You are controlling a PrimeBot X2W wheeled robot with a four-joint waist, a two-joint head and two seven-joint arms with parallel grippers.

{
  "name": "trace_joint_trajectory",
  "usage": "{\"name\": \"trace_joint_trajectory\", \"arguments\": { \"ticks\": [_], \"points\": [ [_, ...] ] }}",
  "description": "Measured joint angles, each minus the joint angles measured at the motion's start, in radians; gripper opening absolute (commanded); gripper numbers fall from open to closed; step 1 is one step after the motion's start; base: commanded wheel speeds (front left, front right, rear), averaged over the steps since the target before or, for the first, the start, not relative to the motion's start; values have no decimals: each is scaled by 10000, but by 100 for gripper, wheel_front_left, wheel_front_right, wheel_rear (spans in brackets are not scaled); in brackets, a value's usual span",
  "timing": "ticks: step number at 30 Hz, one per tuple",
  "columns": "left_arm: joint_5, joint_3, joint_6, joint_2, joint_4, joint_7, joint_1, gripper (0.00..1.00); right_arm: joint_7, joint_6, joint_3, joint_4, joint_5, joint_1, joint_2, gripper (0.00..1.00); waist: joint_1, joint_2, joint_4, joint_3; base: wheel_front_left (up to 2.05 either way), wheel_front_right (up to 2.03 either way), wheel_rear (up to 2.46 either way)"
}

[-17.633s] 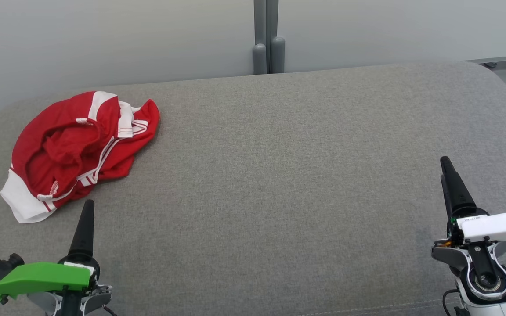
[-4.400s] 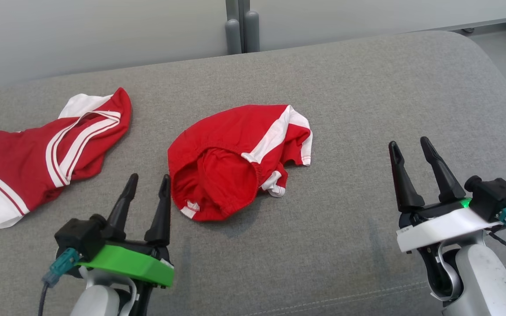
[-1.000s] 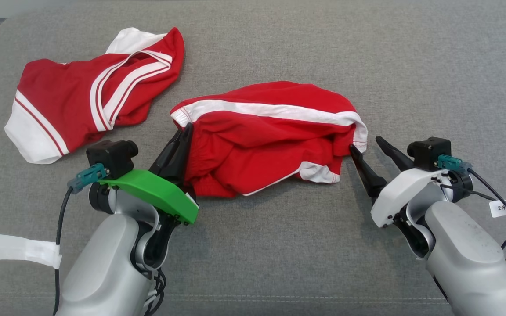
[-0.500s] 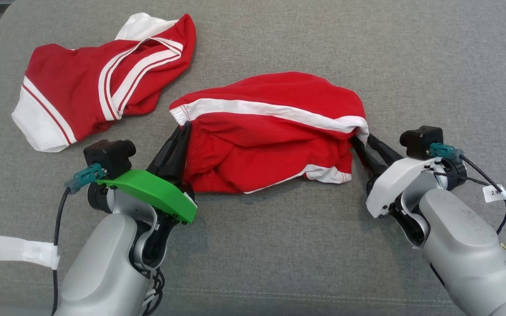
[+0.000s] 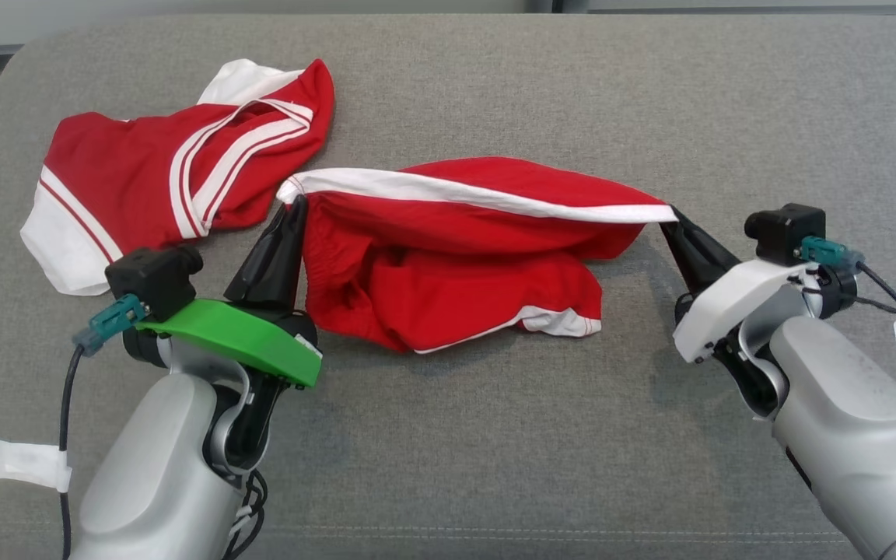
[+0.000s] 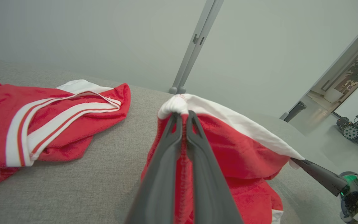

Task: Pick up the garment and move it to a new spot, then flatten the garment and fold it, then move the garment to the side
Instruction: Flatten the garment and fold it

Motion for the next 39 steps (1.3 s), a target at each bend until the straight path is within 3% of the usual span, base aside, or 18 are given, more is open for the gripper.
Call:
{"name": "trace_joint_trajectory", "arguments": {
  "ticks": [13,22,28,33,39],
  "points": [
    [-376,54,-184,846,-821,203,577,0,-29,0,-780,-3394,510,-174,-215,0,0,0,-891,-854,0,0,0],
    [-1515,-658,-305,1666,-2046,2038,1946,0,-19,0,428,-4936,2646,2150,-1350,0,0,0,-1526,-1118,0,0,0],
    [-2127,-1041,-305,2508,-2251,3356,3054,0,1252,0,1793,-5697,3996,3442,-2253,0,0,0,-1640,-1079,0,0,0],
    [-2405,-1285,-313,2888,-2591,4142,3112,0,2113,0,2623,-6257,4376,3470,-2872,0,0,0,-1728,-876,0,0,0],
    [-3127,-1292,-360,3200,-2857,5450,1721,0,2380,0,2382,-6775,4907,1789,-3022,0,0,0,-1861,-389,0,0,0]
  ]
}}
